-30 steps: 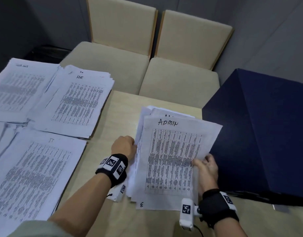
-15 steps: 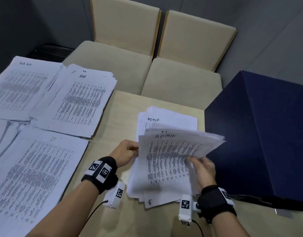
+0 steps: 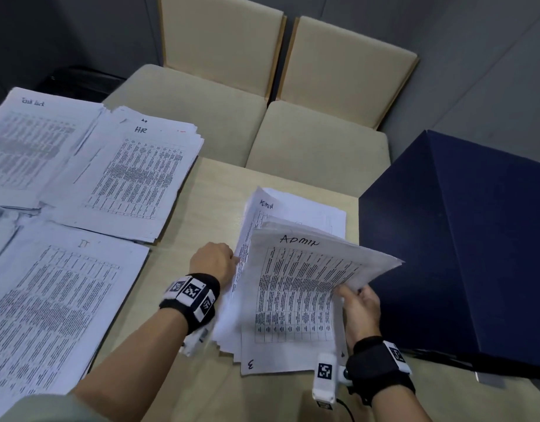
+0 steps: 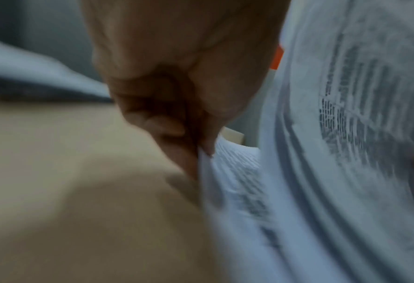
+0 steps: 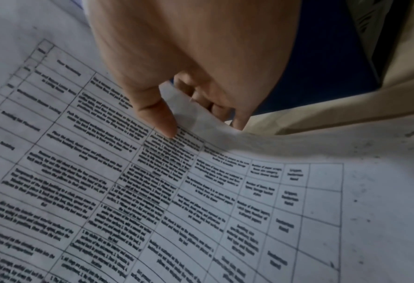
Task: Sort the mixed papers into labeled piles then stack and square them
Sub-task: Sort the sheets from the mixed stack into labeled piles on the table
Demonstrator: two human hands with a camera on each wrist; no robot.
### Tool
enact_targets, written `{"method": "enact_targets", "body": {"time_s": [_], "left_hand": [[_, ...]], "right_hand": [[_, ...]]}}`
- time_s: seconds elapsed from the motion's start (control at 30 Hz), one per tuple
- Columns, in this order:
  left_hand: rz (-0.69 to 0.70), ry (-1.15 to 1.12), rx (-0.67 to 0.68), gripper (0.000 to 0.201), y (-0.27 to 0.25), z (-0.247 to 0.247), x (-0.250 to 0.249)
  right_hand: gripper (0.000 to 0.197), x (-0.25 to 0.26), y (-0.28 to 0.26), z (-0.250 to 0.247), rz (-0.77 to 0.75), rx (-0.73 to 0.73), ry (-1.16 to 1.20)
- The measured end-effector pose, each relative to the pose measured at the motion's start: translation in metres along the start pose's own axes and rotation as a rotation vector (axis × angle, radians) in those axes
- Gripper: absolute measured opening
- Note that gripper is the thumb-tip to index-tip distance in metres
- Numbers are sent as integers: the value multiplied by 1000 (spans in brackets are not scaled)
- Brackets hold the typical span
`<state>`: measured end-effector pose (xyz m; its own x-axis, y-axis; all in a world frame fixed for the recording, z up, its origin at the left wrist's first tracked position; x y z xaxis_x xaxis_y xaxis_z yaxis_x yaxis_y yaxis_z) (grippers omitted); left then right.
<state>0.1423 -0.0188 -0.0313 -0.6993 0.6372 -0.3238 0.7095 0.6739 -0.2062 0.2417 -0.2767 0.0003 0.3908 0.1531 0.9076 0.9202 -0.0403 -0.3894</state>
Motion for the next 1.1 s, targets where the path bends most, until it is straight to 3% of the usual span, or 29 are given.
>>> {"method": "enact_targets", "body": {"time_s": [0.1,0.23,0.3,0.37,0.47,0.57,0.67,0.73,0.8,0.93,1.0,1.1], "left_hand": [[112,191,-68,51,-2,-15,0],[267,79,-156,55,-4,-28,5],[351,-146,-122,52,-6,-29,10],[387,-475,-64,47,-9,-25,16],[273,-880,64,30,-18,-21,15],[174,-1051,110,28,-24,-14,10],[120,-1005,93,33,-21,-4,11],[99,-848,53,40,-19,1,12],[94,-698,-3,35,-18,4,13],[-66,-511,-10,49,-12,13,18],[-79,-355,-19,44,-9,15,16],[-60,-322,18,30,-5,17,11]], "right_hand": [[17,-4,4,5,11,-51,-16],[16,-9,15,10,43,-31,-39],[7,-8,16,12,31,-7,-33],[14,-7,17,15,33,-7,-11],[14,-1,19,19,75,-16,43],[15,-1,18,22,49,12,110],[15,-1,15,21,60,3,137],[18,-1,16,19,82,1,163],[20,-3,17,15,74,-22,189],[29,-9,26,2,11,-73,163],[24,-8,27,1,20,-106,169],[22,-13,27,2,61,-128,171]]}}
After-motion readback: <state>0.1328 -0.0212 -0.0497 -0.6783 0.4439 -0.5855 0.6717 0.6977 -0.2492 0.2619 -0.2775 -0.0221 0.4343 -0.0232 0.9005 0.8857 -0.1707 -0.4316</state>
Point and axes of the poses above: each hand's wrist, its own y-axis towards the middle knuckle, its own z-axis out of the palm, x = y × z, the point moved 1 cm from there along y, towards the middle knuckle, and after that the axes turned 7 degrees about -x, right-handed, at the moved point
